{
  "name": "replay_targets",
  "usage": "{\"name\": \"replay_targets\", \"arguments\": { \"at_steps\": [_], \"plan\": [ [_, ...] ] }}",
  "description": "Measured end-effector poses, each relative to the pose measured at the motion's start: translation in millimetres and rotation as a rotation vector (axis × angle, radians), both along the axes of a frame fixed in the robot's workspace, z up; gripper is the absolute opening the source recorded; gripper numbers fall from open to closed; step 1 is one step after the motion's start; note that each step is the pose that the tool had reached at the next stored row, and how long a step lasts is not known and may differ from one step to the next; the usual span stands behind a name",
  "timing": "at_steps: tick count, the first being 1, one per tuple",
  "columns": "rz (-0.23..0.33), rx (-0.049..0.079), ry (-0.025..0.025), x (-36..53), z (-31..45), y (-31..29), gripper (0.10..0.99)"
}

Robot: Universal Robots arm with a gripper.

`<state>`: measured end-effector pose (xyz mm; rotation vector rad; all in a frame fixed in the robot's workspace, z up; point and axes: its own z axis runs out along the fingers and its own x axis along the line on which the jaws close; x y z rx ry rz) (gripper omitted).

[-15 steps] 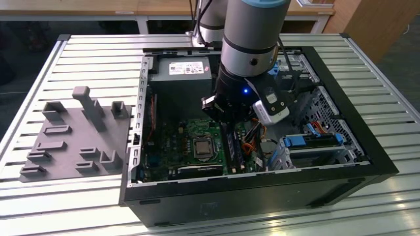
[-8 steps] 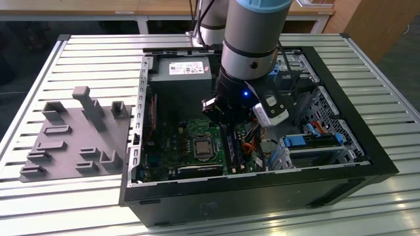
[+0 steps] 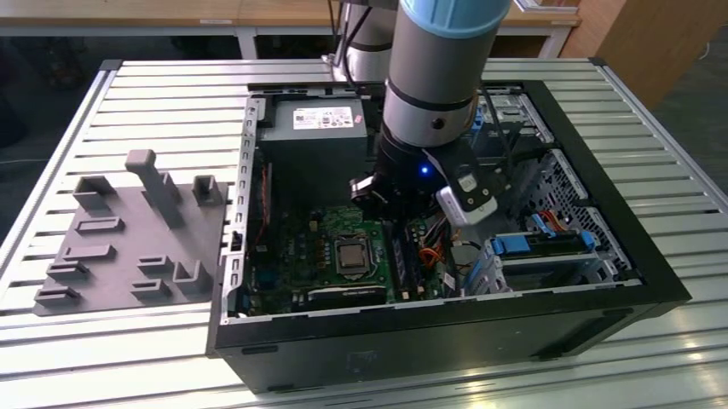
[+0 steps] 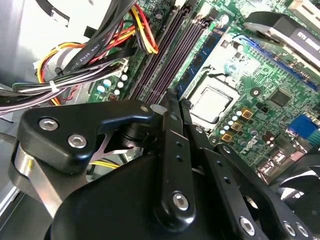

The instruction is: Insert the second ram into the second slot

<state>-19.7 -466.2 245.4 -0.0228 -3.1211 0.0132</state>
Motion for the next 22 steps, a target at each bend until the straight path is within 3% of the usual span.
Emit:
{"name": "replay_targets", "arguments": {
  "at_steps": [11, 22],
  "plan": [
    [0.000, 0.000, 0.0001, 2.1, -10.2, 0.1, 0.133],
    [0.004, 0.000, 0.0002, 4.9, -13.9, 0.0, 0.133]
  ]
}}
